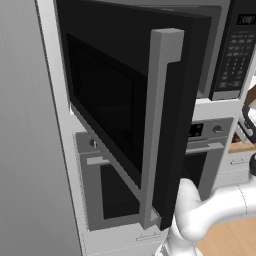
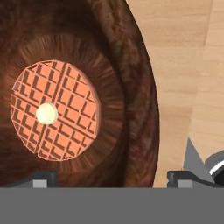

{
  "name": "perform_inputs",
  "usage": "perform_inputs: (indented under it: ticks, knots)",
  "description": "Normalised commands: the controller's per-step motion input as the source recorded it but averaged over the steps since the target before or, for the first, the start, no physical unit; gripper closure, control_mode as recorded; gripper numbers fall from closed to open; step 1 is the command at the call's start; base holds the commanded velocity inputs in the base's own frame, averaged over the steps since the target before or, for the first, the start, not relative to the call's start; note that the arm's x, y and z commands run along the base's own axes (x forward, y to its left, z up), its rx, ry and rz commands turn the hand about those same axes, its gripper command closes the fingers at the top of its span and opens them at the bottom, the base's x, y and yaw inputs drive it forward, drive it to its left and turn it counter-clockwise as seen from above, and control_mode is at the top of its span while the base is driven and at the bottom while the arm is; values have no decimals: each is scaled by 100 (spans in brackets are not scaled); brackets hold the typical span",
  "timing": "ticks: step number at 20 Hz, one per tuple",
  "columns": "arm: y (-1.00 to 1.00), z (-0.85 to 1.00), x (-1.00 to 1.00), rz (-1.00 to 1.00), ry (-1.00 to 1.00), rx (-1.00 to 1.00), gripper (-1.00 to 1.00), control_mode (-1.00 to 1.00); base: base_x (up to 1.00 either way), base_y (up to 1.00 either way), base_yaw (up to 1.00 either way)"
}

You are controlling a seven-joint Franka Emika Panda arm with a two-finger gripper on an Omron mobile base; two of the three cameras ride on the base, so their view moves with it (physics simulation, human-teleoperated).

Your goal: Open the microwave, place the bowl with waffle inside the microwave, then close the microwave door and turn it on.

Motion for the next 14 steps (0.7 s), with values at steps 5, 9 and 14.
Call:
perform_inputs:
  ticks: [5, 9, 14]
  knots:
    - [-2, -20, -1, -1, 0, -2, 100, -100, 0, 0, 0]
    - [0, 0, 0, 0, 0, 0, 100, -100, 0, 0, 0]
    - [0, -25, -47, 0, 9, -2, 100, -100, 0, 0, 0]
